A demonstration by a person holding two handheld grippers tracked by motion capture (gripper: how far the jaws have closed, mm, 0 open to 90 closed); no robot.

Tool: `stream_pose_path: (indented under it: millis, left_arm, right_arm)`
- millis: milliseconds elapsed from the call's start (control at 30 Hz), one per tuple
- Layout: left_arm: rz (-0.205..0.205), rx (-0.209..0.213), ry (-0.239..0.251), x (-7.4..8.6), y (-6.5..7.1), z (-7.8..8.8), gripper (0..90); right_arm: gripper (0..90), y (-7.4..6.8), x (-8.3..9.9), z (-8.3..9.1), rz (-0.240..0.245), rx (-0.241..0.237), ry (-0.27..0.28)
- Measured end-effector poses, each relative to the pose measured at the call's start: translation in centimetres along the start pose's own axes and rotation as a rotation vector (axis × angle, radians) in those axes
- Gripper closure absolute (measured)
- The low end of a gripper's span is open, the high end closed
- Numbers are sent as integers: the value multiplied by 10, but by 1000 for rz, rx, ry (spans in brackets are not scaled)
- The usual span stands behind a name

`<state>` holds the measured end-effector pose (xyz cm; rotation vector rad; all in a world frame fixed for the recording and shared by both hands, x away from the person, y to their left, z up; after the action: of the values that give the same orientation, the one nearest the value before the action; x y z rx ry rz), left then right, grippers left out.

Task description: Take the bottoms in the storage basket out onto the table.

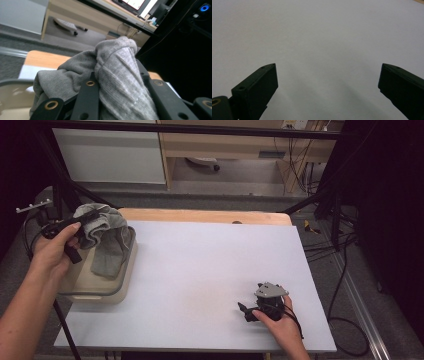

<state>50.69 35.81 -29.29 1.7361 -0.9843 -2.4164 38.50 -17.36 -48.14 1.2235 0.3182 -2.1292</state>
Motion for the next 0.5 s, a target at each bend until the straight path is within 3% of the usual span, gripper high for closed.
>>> stream_pose_path:
  millis: [100, 500]
  left_arm:
    - [12, 27, 15, -5, 9, -1, 720]
    - [-15, 82, 32, -20, 46, -6, 719]
  right_arm:
    - [33, 0, 0, 0, 0, 1, 0]
    - [35, 0, -1, 0, -9, -2, 8]
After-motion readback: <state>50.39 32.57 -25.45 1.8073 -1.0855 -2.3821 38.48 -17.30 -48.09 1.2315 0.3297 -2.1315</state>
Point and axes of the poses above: each handheld gripper's, and its own axes: z roughly backward along the jaws, x roughly out of its underside, y roughly to its right, the point moved 5 cm from there along -z, roughly forward along the jaws, and after that the axes turned 3 degrees about y, right-handed, at the moved point
